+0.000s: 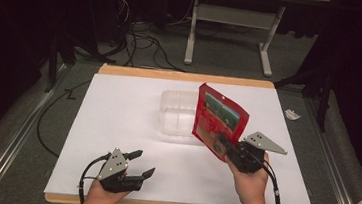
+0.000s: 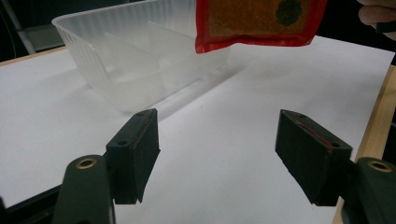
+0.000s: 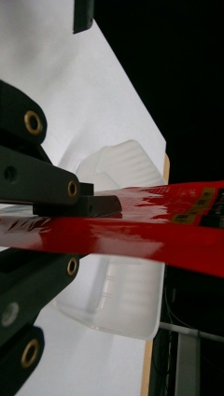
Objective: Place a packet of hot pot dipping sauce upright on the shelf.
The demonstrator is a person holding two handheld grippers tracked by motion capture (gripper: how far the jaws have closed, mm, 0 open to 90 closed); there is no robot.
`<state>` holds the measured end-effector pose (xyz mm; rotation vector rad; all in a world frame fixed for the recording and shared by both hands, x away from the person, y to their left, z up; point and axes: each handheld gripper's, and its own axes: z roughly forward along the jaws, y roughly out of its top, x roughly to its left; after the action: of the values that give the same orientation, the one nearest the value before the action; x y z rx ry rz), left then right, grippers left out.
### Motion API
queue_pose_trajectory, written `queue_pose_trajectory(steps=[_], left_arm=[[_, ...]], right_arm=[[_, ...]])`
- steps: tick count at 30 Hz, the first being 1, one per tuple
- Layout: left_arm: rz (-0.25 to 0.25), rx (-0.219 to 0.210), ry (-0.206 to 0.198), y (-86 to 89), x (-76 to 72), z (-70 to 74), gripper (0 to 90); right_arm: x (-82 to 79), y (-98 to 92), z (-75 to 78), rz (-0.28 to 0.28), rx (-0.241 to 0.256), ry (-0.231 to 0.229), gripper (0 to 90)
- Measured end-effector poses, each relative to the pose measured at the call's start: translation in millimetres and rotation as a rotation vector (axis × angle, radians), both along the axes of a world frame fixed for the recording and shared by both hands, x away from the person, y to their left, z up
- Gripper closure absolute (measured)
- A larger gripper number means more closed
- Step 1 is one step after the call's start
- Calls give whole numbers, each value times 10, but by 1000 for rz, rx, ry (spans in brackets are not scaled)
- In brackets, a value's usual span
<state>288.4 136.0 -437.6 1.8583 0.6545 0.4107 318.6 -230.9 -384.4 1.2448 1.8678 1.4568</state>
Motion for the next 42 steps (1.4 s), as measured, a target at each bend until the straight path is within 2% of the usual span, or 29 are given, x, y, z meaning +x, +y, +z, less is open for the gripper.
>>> queue_pose_trajectory(steps=[13, 24, 27, 35, 42], left_arm=[[1, -15, -6, 38, -16, 20, 309], [-1, -26, -23, 57, -38, 40, 298], [-5, -16, -29, 46, -42, 34, 298], [-17, -12, -22, 43, -26, 29, 298], [-23, -16, -29, 45, -48, 38, 298]], right_arm=[[155, 222, 166, -17, 5, -43, 885], [420, 311, 159, -79, 9, -30, 885], [506, 310, 160, -95, 16, -28, 885], [702, 381, 145, -113, 27, -25, 885], [793, 504, 128, -128, 18, -31, 885]])
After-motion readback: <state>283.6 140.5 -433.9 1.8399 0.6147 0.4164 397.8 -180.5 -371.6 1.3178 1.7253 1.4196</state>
